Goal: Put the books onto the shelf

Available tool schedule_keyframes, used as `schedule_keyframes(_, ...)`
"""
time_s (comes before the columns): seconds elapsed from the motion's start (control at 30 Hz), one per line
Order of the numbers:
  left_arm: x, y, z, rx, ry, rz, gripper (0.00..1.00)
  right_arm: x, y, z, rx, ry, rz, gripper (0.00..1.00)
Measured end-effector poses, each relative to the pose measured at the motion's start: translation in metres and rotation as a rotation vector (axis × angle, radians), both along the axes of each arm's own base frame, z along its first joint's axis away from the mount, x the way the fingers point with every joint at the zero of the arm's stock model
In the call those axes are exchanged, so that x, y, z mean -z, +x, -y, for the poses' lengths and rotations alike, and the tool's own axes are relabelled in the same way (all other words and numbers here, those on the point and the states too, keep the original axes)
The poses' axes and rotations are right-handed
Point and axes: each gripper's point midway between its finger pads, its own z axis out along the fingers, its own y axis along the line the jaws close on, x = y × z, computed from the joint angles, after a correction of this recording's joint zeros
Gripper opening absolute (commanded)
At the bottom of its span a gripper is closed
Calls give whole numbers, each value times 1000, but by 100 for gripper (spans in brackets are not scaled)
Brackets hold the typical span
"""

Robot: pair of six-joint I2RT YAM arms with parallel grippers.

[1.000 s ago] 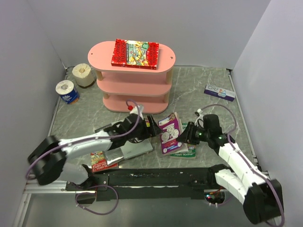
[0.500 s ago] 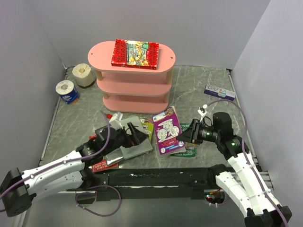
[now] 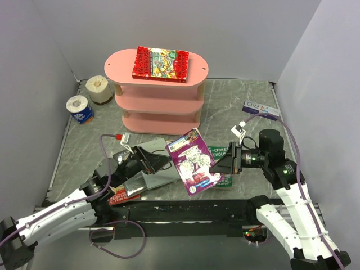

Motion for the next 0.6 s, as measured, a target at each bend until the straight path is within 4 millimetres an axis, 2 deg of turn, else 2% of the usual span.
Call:
schedule_keyframes(0.1,-12,-3,-2,16,-59,43,96,-3,-5,-1,-23,15,-1,0)
schedule_keyframes(0.23,-16,-3,1,42,-81,57,96,-8,-12,-2,-51,39,3,0)
schedule_keyframes(0.47,6,4,21,123,-43,20,97,-10,-23,-5,-104,56,2,0)
schedule_keyframes(0.5,6,5,23,138,-44,20,78,-10,-24,-5,-111,56,2,0)
schedule_keyframes(0.57,4,6,28,169,-56,17,50,-10,-27,-6,-124,54,8,0)
schedule_keyframes(0.6,-1,5,31,197,-70,29,24,-9,-28,-6,-130,52,11,0)
